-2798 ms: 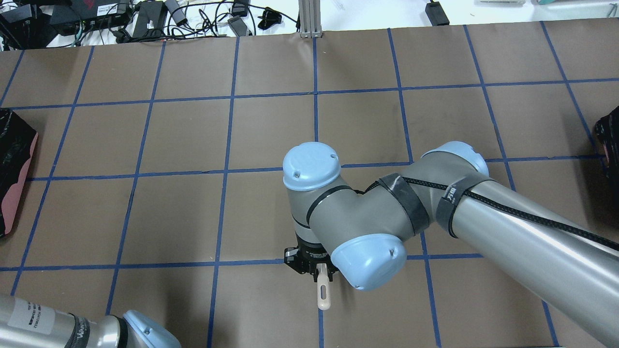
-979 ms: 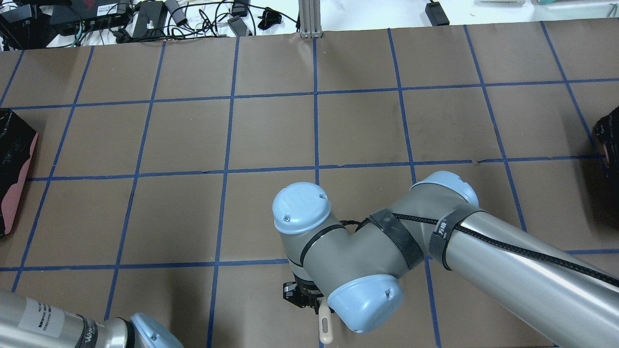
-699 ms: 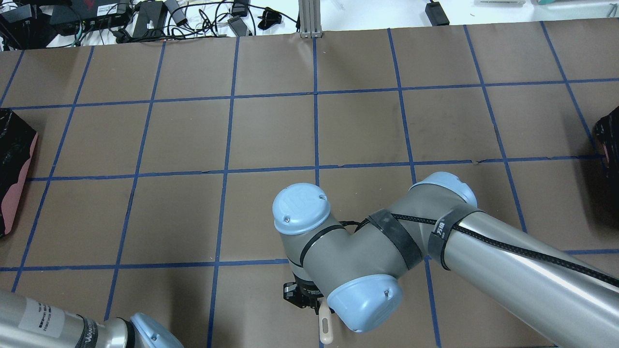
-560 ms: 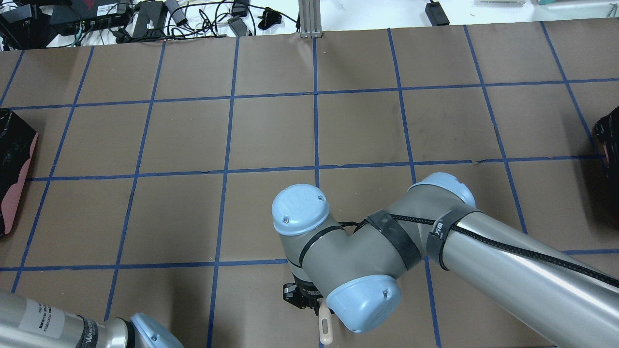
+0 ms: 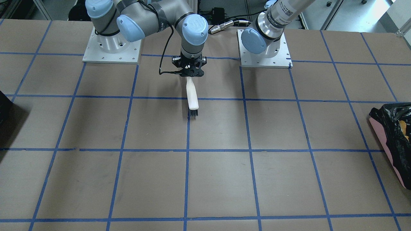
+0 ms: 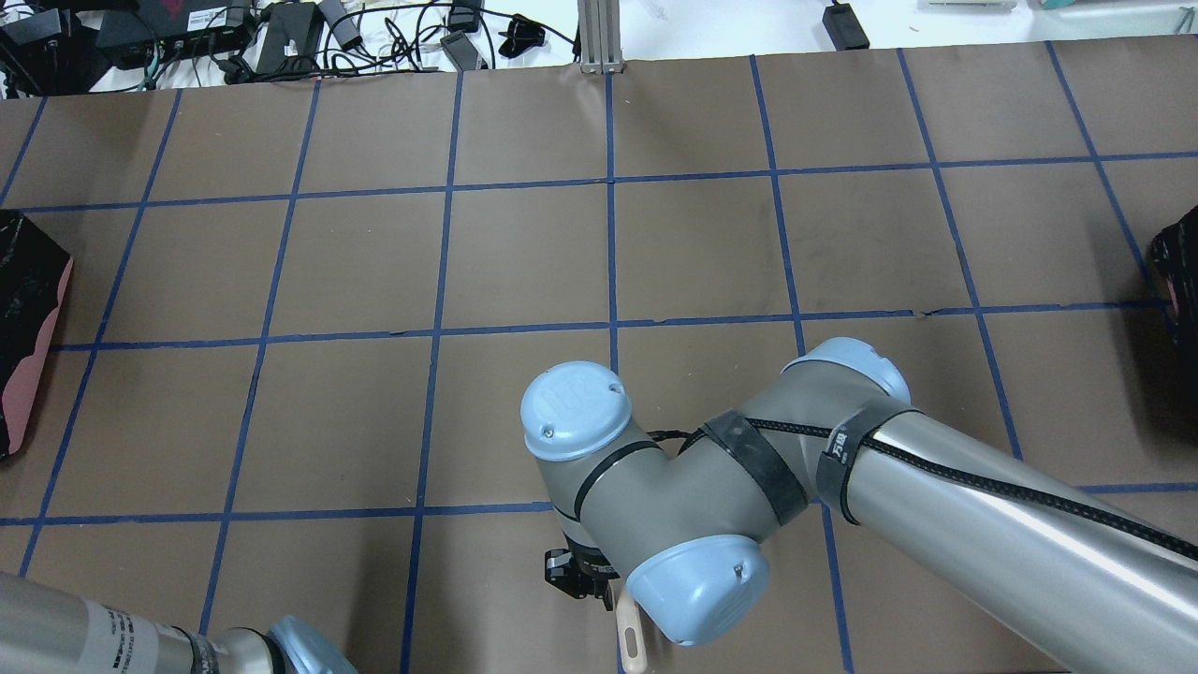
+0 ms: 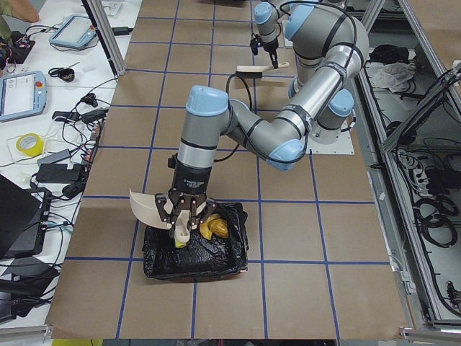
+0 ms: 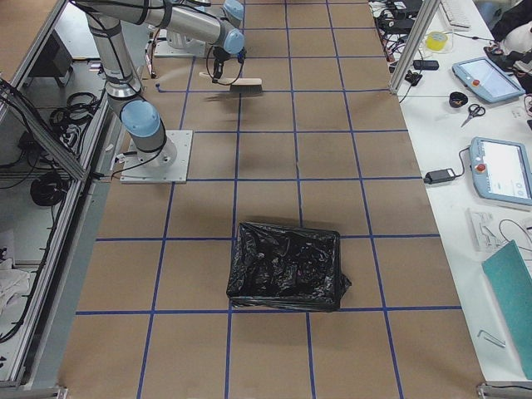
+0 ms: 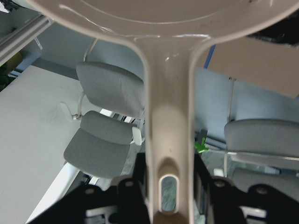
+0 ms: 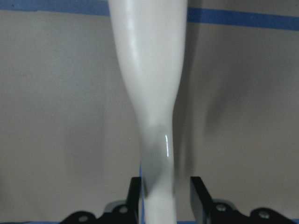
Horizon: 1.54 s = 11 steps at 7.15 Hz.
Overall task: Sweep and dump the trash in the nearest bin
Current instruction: 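Tilt the dustpan over the black bin with the left gripper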
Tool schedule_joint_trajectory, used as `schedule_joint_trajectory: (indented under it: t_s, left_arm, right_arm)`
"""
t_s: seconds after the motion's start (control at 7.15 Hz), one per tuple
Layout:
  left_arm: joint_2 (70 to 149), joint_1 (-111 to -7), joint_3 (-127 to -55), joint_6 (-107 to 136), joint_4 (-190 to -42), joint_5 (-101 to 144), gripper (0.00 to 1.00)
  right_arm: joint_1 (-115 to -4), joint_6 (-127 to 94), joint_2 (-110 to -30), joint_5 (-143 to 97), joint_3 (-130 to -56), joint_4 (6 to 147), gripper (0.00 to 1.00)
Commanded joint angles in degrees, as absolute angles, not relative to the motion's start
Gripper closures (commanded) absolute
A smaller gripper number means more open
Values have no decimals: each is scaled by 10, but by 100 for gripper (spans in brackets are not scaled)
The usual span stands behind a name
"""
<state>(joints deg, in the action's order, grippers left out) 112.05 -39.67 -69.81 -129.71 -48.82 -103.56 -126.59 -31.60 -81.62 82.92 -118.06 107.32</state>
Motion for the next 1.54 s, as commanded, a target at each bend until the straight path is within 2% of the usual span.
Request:
schedule_joint_trajectory:
  t_s: [0.0, 0.42, 0.98, 1.4]
  left_arm:
    - [1081, -458, -706, -1135, -592, -1046, 100]
    - [1051, -572, -709, -897, -733, -1036, 100]
    - [1027, -663, -757, -688, -741, -1038, 100]
    - [1028, -726, -772, -536, -759, -1037, 100]
  right_arm:
    - [-1267, -315, -816, 833, -1181, 1074, 30]
    - [-1267, -316, -816, 832, -1180, 1075, 27]
    - [-1266, -315, -823, 834, -1172, 1078, 22]
    - [-1257, -308, -833, 858, -1112, 1057, 9]
